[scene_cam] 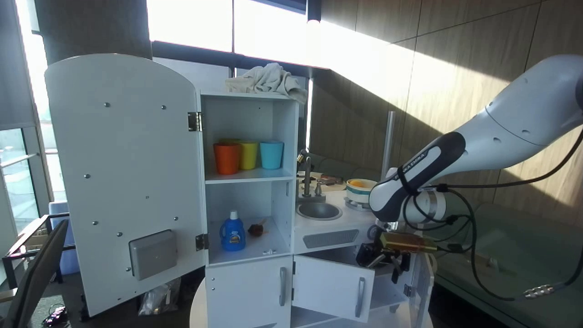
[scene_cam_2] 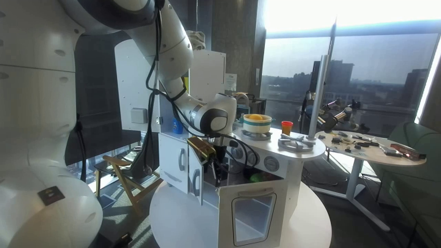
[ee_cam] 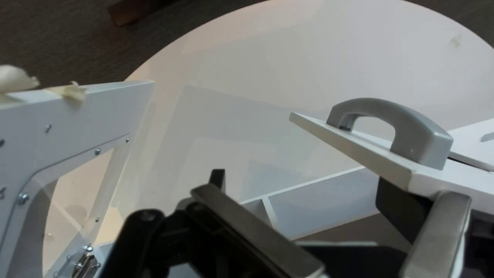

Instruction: Close the door to the bottom left compartment open the door to the middle compartment

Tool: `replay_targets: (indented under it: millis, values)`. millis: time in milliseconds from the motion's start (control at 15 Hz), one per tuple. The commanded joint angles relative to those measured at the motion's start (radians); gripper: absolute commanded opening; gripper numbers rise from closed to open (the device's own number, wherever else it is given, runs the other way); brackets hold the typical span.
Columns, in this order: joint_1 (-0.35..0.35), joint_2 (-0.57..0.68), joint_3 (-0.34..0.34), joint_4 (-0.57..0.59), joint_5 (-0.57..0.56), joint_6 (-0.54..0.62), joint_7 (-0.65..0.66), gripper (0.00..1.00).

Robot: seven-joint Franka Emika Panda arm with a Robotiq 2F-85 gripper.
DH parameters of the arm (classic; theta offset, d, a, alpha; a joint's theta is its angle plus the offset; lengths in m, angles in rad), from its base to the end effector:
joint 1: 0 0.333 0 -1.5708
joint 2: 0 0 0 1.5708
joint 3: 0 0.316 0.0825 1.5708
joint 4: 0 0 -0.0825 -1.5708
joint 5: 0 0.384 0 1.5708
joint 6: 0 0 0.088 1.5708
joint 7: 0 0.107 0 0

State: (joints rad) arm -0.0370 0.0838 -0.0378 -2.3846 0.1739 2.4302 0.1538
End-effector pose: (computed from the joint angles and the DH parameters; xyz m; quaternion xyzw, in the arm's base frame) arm 0.4951 -0.0366 0.2820 -0.9820 0.1800 0.0210 0.0531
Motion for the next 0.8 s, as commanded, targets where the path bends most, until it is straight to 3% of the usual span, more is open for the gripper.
replay_targets:
  millis: [0,200,467,733]
  values:
    - [0.027,-0.061,0.023,-0.061,-0.074,-0.021,-0.051,1.0]
    - [0.047,-0.091,0.047,-0.092,-0.123,-0.024,-0.09,1.0]
    - [0.075,-0.114,0.078,-0.159,-0.118,0.068,-0.229,1.0]
    - [0.113,-0.116,0.116,-0.221,0.029,0.181,-0.399,1.0]
